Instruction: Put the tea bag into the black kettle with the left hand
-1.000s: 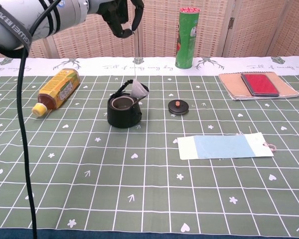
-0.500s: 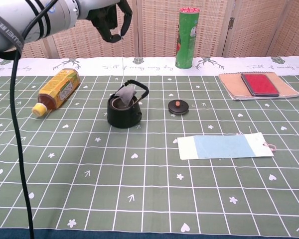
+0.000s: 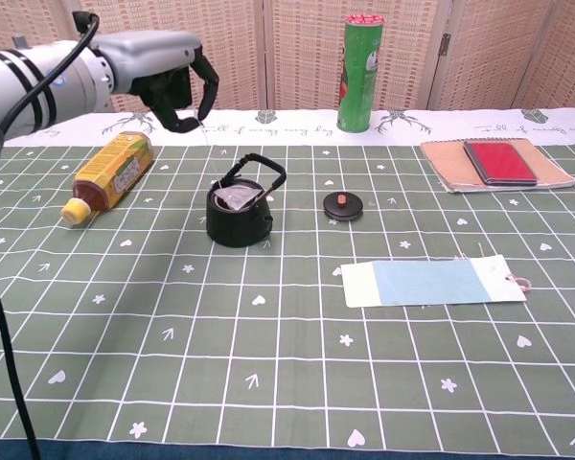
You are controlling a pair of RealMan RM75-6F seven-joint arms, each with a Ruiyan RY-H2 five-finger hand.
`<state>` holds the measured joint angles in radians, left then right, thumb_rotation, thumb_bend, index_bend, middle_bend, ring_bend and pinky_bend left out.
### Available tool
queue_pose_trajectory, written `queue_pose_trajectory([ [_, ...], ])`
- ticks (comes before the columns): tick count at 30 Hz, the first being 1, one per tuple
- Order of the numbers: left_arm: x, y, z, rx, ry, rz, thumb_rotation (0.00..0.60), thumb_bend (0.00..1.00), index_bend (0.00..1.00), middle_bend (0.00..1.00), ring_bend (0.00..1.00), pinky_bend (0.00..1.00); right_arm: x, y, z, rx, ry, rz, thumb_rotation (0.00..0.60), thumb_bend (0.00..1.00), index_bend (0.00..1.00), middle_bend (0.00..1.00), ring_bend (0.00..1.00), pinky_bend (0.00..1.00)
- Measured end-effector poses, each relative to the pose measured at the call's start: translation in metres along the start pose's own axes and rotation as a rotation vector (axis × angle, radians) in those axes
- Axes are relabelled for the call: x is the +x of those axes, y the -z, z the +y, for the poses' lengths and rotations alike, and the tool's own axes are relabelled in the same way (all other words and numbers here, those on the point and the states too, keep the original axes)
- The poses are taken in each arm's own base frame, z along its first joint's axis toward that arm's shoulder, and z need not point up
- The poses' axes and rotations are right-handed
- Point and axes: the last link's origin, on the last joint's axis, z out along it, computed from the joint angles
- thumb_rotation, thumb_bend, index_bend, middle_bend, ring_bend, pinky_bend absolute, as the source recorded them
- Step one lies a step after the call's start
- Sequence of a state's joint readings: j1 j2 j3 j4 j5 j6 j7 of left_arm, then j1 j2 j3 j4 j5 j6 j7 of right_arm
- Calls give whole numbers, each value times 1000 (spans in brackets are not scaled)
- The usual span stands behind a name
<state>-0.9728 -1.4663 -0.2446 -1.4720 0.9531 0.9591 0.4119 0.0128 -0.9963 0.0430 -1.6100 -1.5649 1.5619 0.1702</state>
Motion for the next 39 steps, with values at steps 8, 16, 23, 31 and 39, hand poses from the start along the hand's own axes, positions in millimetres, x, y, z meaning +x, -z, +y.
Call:
queue_pose_trajectory([
  [8, -31, 19, -19, -11, 12, -50, 600, 404, 606, 1000, 1000, 1000, -1, 2, -4, 15, 5, 2, 600, 483, 0, 0, 0, 0],
  [16, -60, 56, -33, 36, 126, -140, 600, 404, 404, 1000, 1000, 1000, -3, 0, -5, 18, 8, -12, 600, 482, 0, 0, 0, 0],
  [23, -71, 71, -35, 51, 153, -194, 600, 267, 120, 1000, 1000, 1000, -3, 1, -5, 17, 10, -11, 600, 483, 0, 0, 0, 0],
  [31, -63, 73, -25, 59, 236, -217, 600, 229, 107, 1000, 1000, 1000, -3, 0, -5, 17, 8, -14, 600, 482, 0, 0, 0, 0],
  [39, -45, 58, -2, 39, 289, -255, 600, 373, 153, 1000, 1000, 1000, -5, -1, -5, 18, 9, -28, 600, 482, 0, 0, 0, 0],
])
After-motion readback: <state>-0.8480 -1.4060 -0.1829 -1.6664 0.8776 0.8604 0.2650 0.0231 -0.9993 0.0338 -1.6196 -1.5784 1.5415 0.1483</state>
